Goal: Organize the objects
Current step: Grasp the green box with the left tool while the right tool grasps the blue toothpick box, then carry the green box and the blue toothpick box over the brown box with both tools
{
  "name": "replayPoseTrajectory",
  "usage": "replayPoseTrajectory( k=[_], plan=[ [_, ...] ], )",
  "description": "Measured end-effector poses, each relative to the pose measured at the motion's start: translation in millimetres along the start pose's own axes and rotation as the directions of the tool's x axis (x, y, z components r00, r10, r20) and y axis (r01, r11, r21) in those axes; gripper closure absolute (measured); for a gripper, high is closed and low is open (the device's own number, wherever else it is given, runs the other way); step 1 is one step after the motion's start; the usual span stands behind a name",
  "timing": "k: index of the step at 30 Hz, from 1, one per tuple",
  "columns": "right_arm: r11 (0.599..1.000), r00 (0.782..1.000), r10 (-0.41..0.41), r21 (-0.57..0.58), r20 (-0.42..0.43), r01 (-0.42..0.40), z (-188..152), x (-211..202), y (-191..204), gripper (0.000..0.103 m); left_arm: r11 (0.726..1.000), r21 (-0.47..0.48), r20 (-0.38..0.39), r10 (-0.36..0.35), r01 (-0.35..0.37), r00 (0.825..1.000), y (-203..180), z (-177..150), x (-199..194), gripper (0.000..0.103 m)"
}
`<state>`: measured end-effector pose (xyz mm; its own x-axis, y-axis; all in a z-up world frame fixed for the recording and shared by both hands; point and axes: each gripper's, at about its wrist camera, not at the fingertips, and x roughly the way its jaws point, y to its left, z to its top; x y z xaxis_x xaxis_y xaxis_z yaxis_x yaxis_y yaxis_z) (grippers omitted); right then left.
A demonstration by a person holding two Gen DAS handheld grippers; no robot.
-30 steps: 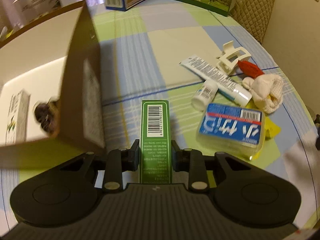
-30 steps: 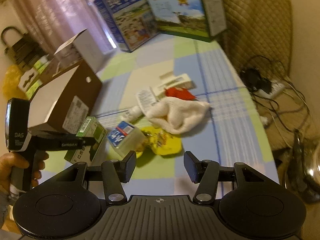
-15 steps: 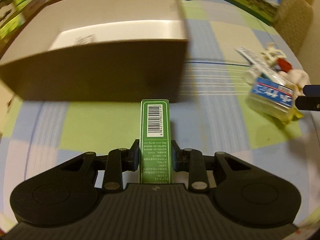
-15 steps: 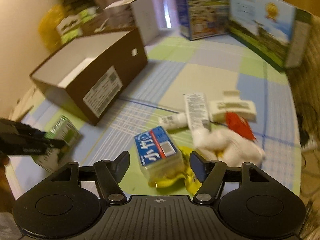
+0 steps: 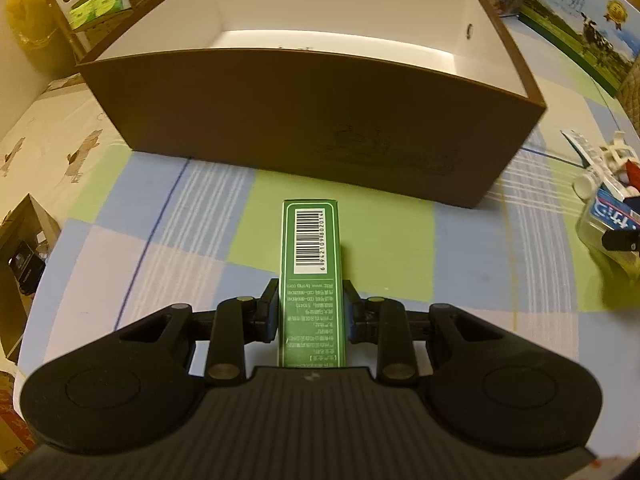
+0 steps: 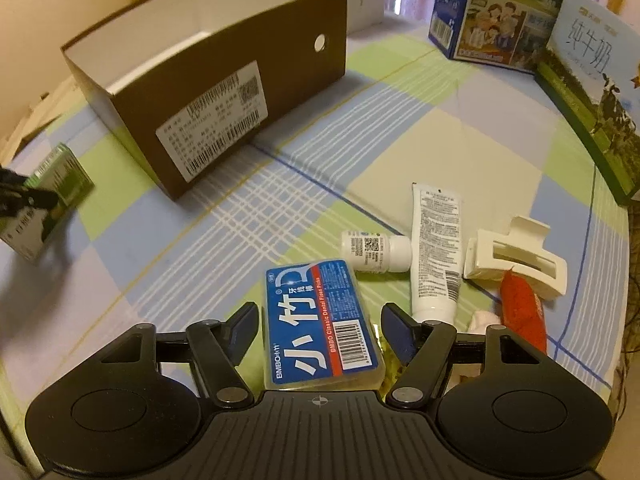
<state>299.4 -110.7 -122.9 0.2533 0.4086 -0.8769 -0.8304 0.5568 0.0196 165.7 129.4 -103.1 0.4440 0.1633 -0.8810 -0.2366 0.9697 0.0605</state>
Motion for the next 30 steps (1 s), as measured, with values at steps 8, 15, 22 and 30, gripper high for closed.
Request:
replayPoseTrajectory(
  k=[8,15,22,30],
  plan=[
    [0.998,0.999,-0.024,0.052,0.049,0.022,-3.5,-7.8,11.5,0.049,1.000,0.012,-0.018,-0.016,0.016,1.000,5.1,0.4,5.1,0.076],
    [0.978,0.992,-0.020,0.210,0.124,-0.007,-8.1,-38.2,26.4,0.049,0.999,0.042,-0.014,-0.032,0.032,0.999,8.9,-1.7,6.1,0.078],
    [0.958,0.982,0.015,0.279,0.190,-0.068,-10.1,-64.3,58.7,0.049,0.997,0.061,0.008,-0.047,0.046,0.999,24.3,-1.2,-7.5,0.078],
    [0.952,0.962,0.071,0.269,0.264,-0.144,12.2,-81.0,105.3,0.049,0.994,0.084,0.063,-0.078,0.073,0.995,55.0,7.1,-35.7,0.078]
  ],
)
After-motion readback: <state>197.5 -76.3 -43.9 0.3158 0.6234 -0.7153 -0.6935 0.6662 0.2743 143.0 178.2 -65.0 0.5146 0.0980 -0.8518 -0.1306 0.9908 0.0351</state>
